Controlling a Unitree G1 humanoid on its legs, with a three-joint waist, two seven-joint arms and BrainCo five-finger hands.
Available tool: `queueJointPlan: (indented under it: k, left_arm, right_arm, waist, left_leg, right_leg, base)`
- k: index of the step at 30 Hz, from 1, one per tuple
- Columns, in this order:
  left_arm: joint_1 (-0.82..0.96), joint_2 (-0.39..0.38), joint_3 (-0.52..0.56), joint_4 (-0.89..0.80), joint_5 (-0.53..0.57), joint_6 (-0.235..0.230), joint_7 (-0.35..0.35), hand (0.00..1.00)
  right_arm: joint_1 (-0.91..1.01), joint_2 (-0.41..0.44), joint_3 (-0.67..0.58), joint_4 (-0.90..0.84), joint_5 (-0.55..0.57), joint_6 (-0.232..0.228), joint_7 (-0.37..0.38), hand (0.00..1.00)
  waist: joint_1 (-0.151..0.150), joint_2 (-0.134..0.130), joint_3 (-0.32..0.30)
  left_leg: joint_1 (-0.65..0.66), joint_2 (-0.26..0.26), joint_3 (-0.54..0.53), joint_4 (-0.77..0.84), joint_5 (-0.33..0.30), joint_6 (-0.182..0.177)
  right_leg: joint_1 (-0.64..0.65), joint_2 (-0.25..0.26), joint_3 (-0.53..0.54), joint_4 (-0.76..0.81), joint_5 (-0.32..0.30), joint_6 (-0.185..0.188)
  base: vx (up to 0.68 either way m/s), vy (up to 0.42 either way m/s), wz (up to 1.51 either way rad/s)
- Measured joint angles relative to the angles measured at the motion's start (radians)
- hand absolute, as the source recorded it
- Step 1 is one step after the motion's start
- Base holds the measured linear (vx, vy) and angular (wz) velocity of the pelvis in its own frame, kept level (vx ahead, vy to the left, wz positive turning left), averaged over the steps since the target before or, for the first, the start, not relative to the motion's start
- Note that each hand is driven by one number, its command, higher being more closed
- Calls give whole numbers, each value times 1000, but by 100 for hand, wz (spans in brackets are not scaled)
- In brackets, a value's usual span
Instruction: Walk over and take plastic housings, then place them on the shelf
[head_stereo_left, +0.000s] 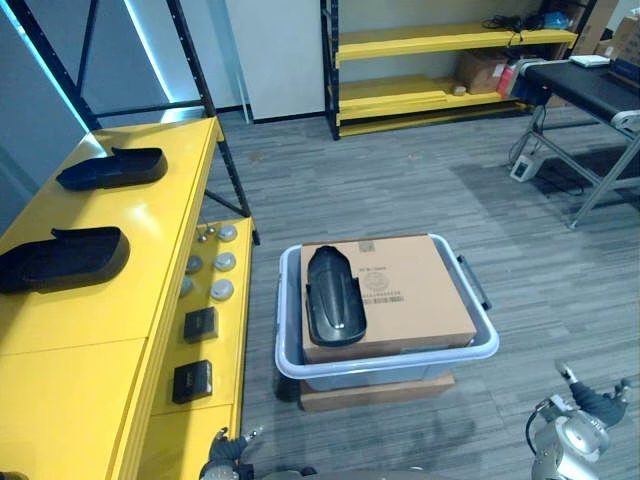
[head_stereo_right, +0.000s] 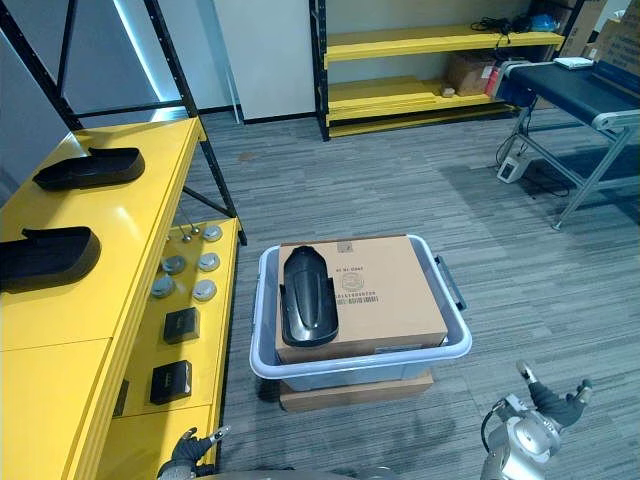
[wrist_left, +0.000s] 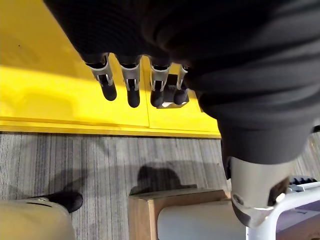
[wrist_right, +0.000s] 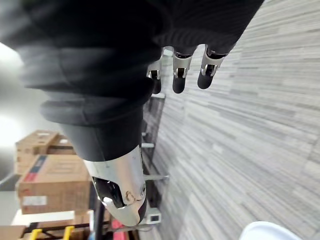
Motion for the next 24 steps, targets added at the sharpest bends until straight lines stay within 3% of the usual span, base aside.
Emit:
queueJointPlan:
  k: [4, 8, 11, 18, 24]
  left_arm:
    - [6, 16, -14, -6, 2, -7, -6, 0]
    - [11, 30, -20, -14, 2, -26, -20, 0]
    - [18, 41, -20, -23, 9, -30, -24, 0]
    - [57, 46, -39, -22, 11, -33, -23, 0]
    - [53, 45, -42, -24, 11, -35, -21, 0]
  right_arm:
    - [-11, -98, 166, -121, -77, -18, 77, 0]
    - [-57, -137, 289, -135, -150, -38, 146, 0]
    - [-94, -149, 361, -104, -194, -40, 183, 0]
    - [-229, -171, 507, 131, -254, -19, 201, 0]
    - [-360, -164, 568, 362, -327, 30, 202, 0]
  waist:
    - [1, -6, 1]
    - [7, -15, 5]
    - [33, -22, 10]
    - [43, -12, 18]
    - [84, -9, 47]
  left_leg:
    - [-7, -5, -13, -2, 1, 1]
    - [-19, -12, -48, -2, 6, 9]
    - [-36, -18, -71, -2, 11, 14]
    - [-86, -50, -150, -22, 39, 25]
    - [-131, -62, -206, -39, 68, 25]
  right_leg:
    - [4, -4, -13, -8, 1, 0]
    - [19, -9, -50, -27, 3, 3]
    - [19, -14, -77, -37, 3, 3]
    - [10, -39, -165, -56, 1, 6]
    - [-10, -42, -222, -57, 2, 7]
  base:
    - [45, -2, 8]
    - [25, -11, 29]
    - [20, -8, 29]
    - [23, 10, 36]
    - [17, -4, 30]
